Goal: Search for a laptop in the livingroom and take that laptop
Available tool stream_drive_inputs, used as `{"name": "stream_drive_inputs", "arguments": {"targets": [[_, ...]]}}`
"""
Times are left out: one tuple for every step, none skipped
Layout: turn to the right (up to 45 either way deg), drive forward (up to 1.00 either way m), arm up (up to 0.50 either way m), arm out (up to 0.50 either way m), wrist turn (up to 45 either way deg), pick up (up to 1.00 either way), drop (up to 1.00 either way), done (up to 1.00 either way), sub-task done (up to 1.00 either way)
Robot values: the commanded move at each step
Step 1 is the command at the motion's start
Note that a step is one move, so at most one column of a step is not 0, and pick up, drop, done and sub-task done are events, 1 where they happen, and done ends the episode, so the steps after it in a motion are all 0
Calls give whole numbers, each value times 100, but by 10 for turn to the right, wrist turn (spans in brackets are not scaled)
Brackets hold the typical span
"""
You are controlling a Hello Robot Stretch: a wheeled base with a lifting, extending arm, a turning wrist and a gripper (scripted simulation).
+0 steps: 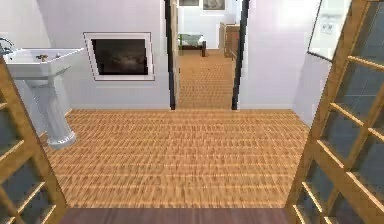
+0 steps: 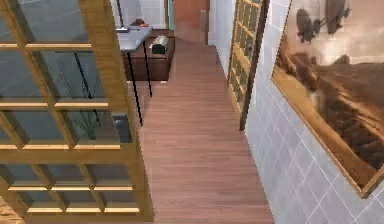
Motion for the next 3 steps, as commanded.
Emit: {"name": "stream_drive_inputs", "arguments": {"targets": [[450,0,0,0,0,0,0,0,0],[420,0,0,0,0,0,0,0,0],[30,0,0,0,0,0,0,0,0]]}}
